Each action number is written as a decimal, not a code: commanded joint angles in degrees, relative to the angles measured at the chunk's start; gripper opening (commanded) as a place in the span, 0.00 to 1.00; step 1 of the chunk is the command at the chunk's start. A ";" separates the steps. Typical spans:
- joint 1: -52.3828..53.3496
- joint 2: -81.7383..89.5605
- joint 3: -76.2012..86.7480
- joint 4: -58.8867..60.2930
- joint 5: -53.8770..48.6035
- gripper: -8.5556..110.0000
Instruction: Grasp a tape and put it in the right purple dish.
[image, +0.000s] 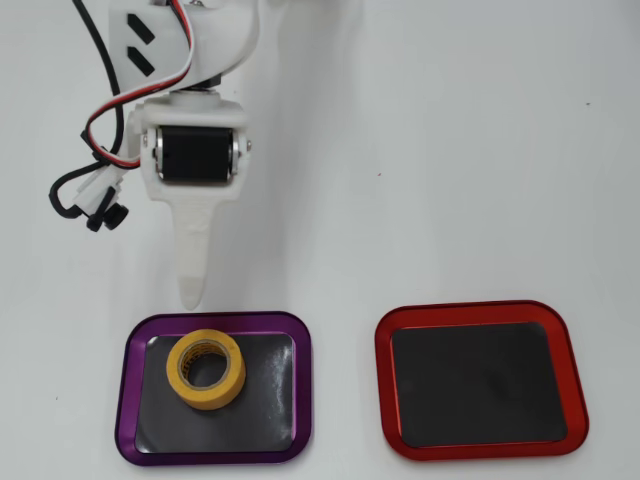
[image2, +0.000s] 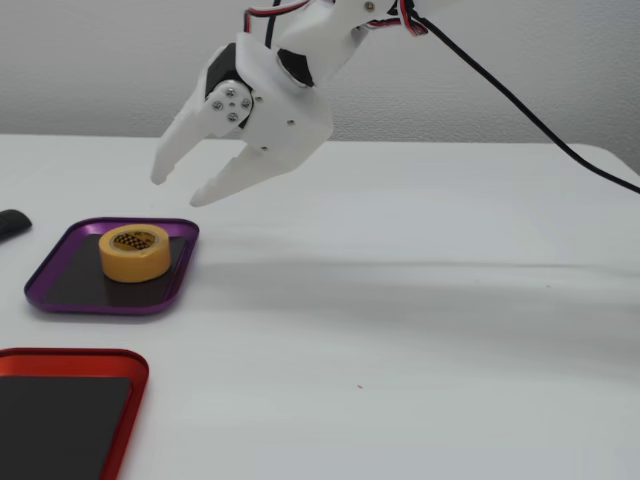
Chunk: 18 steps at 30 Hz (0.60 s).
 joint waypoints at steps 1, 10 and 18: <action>-0.09 2.29 -2.29 3.96 0.53 0.16; 0.70 24.52 -4.13 27.60 14.41 0.24; 0.26 55.11 3.87 43.07 27.95 0.24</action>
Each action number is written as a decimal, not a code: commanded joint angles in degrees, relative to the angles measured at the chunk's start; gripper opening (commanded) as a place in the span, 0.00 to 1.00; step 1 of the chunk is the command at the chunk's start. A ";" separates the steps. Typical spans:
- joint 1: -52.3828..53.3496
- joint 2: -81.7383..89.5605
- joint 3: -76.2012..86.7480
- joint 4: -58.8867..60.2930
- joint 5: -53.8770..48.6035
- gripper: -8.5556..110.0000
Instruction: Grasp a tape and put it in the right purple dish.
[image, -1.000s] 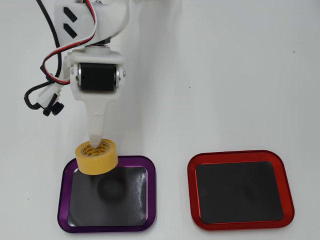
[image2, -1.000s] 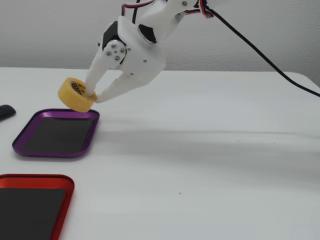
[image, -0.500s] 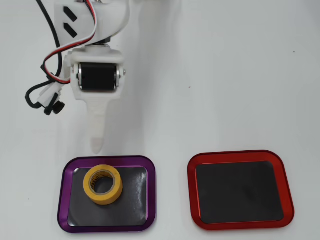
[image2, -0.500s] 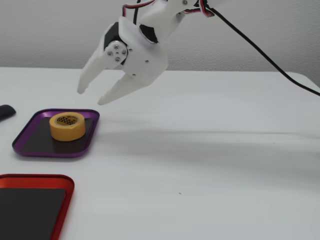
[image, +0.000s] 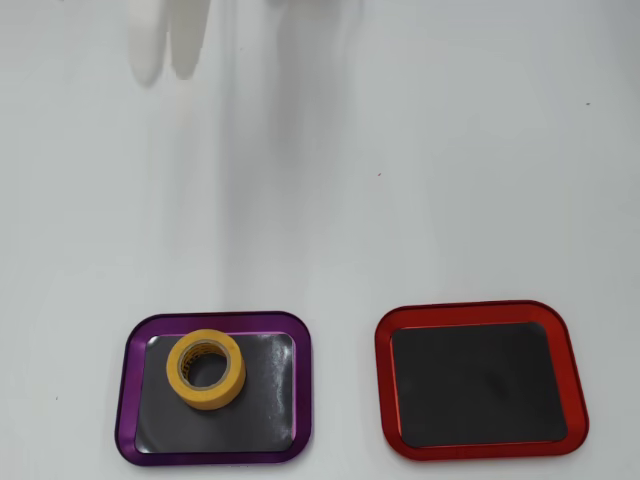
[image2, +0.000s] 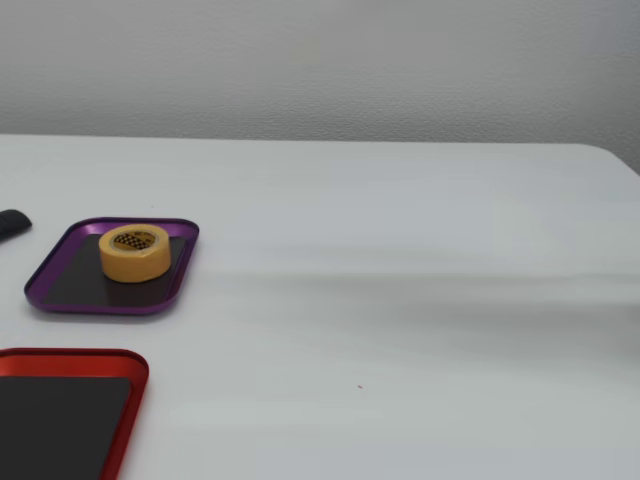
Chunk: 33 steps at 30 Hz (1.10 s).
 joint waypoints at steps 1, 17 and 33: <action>-0.26 16.35 4.83 5.36 6.50 0.24; -0.53 67.50 63.81 -0.70 8.70 0.25; -10.90 70.14 75.85 7.03 9.05 0.14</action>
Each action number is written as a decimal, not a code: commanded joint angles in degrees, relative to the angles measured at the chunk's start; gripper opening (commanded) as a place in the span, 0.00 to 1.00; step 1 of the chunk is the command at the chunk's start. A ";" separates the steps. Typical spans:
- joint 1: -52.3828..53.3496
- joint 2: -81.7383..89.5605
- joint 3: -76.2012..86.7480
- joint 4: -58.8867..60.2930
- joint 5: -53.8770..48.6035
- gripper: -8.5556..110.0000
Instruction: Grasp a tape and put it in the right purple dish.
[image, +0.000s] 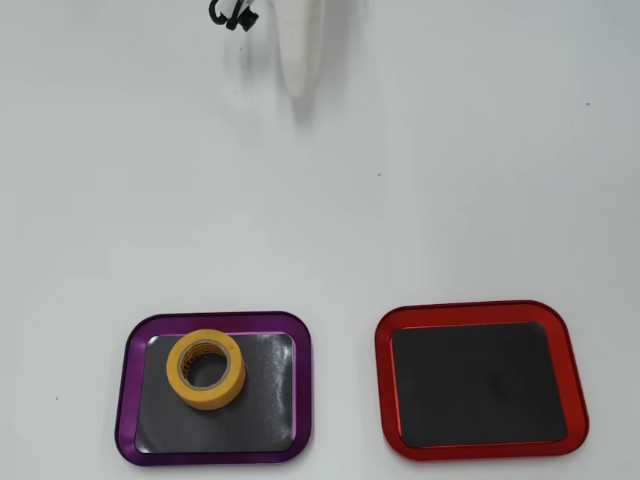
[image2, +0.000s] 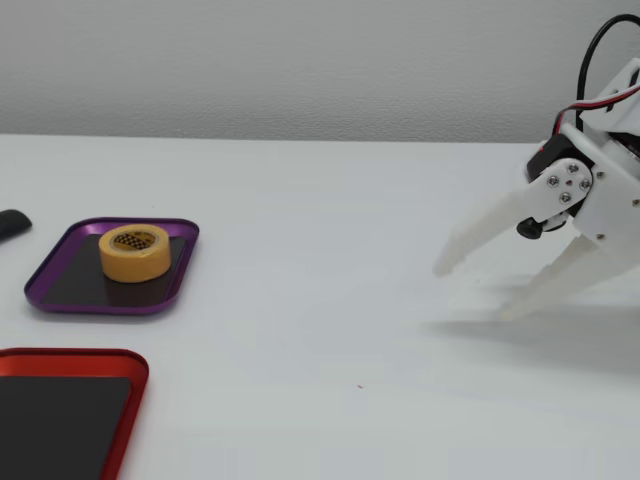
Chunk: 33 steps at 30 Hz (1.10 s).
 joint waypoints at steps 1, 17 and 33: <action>-0.35 2.64 0.18 1.67 -0.09 0.10; -0.44 2.72 4.75 1.67 -0.09 0.07; -0.97 2.72 4.83 1.49 -0.53 0.07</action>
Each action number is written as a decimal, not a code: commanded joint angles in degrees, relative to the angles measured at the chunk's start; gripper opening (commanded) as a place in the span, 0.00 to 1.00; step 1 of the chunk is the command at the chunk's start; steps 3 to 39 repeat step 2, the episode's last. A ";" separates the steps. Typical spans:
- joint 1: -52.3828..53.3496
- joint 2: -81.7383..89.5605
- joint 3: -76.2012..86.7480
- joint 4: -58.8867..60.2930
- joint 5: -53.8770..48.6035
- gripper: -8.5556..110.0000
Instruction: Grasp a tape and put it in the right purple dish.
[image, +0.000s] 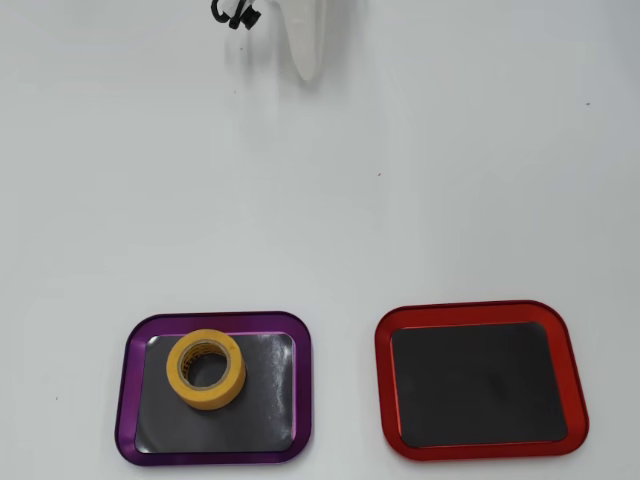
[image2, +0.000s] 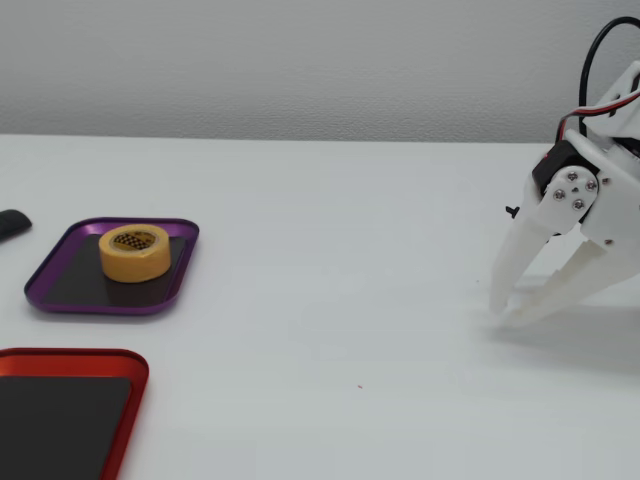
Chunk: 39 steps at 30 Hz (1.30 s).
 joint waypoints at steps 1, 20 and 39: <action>-0.26 2.64 0.26 -0.53 -0.53 0.07; -0.26 2.64 0.26 -0.53 -0.53 0.07; -0.26 2.64 0.26 -0.53 -0.53 0.07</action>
